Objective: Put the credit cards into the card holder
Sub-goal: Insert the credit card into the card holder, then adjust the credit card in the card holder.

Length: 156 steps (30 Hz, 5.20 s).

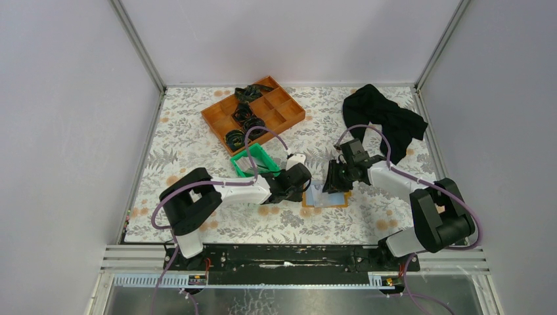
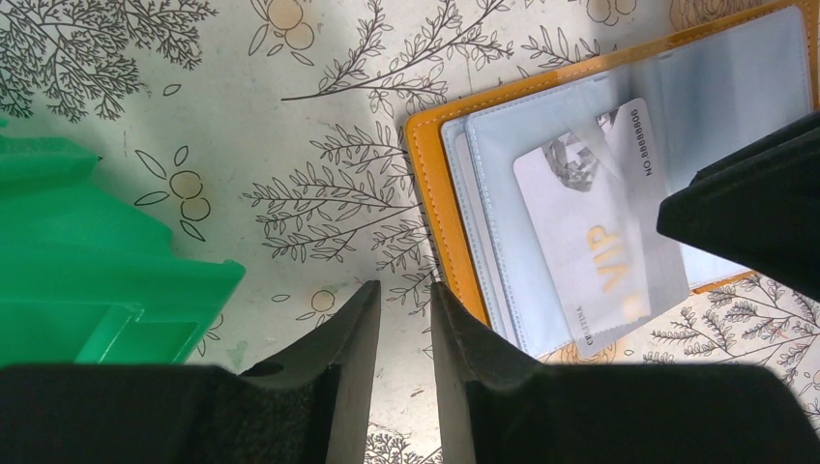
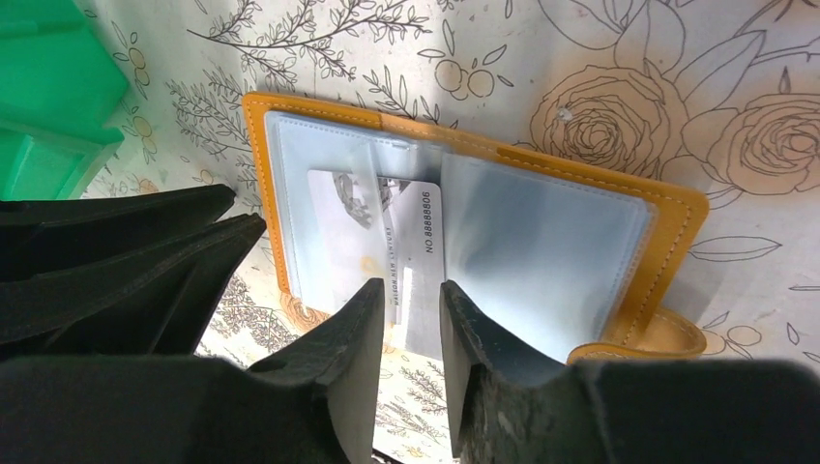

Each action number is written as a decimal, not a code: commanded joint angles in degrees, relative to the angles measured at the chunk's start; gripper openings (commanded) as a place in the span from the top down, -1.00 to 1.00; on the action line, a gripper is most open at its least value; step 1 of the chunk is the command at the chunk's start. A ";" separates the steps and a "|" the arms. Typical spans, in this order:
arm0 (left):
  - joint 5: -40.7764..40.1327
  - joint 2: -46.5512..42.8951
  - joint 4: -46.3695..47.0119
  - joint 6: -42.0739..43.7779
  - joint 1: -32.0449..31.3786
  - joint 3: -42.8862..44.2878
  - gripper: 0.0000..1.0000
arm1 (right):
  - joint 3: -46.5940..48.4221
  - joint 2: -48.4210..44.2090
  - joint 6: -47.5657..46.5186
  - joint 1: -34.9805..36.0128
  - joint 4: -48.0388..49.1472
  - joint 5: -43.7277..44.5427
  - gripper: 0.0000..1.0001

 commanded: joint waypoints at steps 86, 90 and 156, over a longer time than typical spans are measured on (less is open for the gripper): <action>5.97 5.65 -1.17 0.17 -0.83 -0.91 0.35 | -0.89 -9.86 -1.97 4.38 -11.46 7.78 1.00; 5.99 5.80 -1.31 0.17 -0.79 -0.69 0.35 | -2.24 -10.12 0.13 5.75 -11.32 8.40 1.00; 7.32 6.22 -0.93 -0.62 -0.85 -1.94 0.36 | -0.76 -7.23 3.14 12.28 -7.62 7.54 1.00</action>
